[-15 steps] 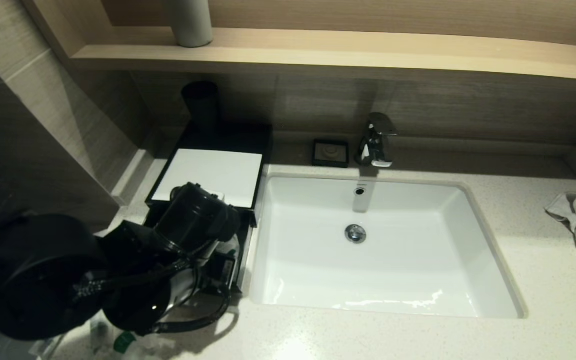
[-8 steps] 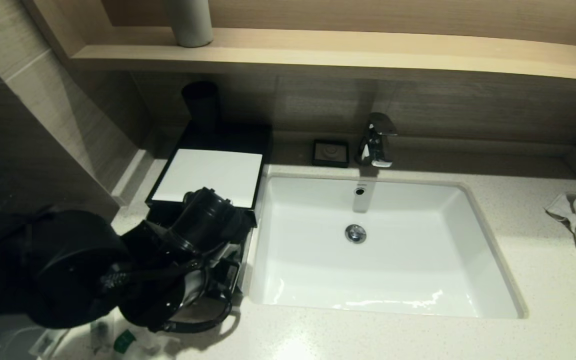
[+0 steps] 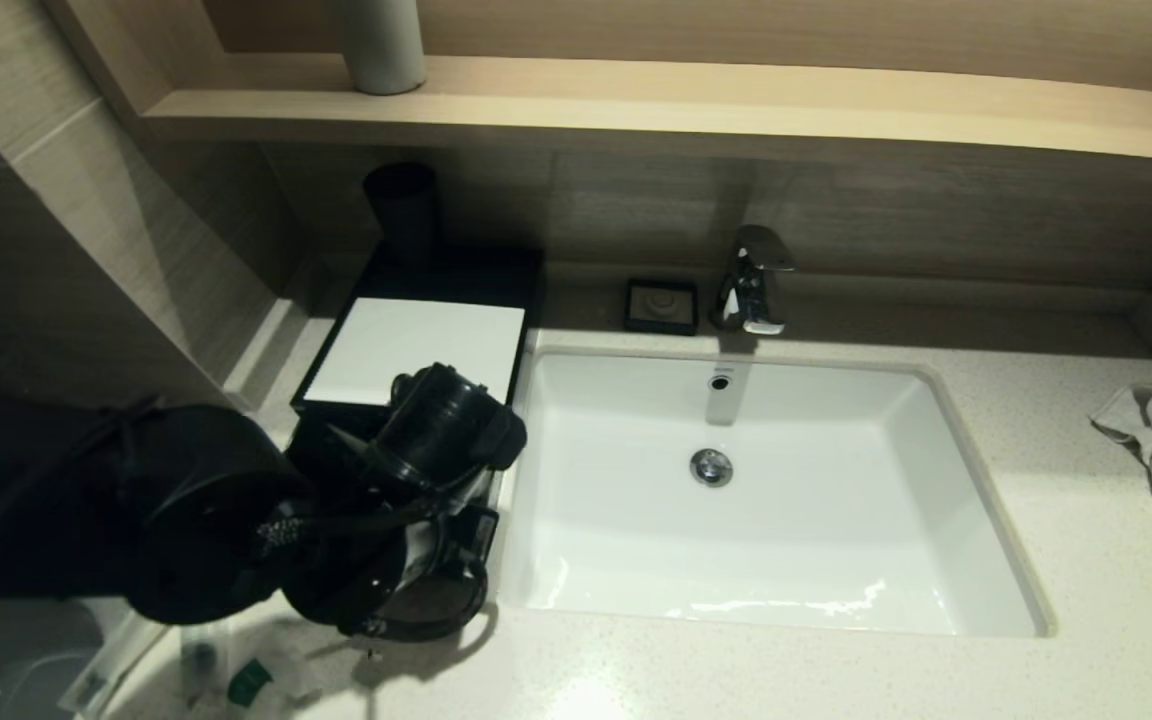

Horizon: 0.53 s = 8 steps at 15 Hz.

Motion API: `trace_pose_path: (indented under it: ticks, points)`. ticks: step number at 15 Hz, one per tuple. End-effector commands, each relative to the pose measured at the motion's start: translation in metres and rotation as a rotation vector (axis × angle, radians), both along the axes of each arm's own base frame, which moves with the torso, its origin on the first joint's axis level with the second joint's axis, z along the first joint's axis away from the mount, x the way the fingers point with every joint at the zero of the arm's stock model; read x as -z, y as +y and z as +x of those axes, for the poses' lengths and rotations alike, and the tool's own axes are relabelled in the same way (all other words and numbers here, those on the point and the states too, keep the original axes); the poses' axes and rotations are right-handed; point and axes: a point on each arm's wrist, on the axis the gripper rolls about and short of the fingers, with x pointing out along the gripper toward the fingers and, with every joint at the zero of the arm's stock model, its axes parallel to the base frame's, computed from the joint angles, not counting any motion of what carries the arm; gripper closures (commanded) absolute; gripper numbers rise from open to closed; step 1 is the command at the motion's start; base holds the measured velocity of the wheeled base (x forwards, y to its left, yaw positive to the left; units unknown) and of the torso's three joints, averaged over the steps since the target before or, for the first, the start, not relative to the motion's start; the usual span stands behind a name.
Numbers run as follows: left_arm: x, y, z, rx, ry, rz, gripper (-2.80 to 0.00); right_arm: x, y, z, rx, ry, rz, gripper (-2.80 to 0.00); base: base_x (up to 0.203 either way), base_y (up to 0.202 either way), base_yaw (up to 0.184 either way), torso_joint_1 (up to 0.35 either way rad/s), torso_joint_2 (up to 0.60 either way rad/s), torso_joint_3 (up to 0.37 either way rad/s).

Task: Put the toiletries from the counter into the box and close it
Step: Place the bathroom toiletry into the drawer

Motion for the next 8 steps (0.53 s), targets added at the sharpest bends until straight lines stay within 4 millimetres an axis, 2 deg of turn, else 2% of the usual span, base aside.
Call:
trace_pose_path:
  ticks: [1, 8]
  points:
    - [0.002, -0.003, 0.006, -0.011, 0.002, 0.006, 0.0, 0.0, 0.0, 0.0, 0.0, 0.001, 0.0, 0.0, 0.0, 0.0, 0.0, 0.0, 0.0, 0.0]
    - [-0.001, 0.0, 0.025, -0.061, -0.017, -0.006, 0.0, 0.0, 0.0, 0.0, -0.001, 0.0, 0.0, 0.0, 0.0, 0.0, 0.0, 0.0, 0.0, 0.0]
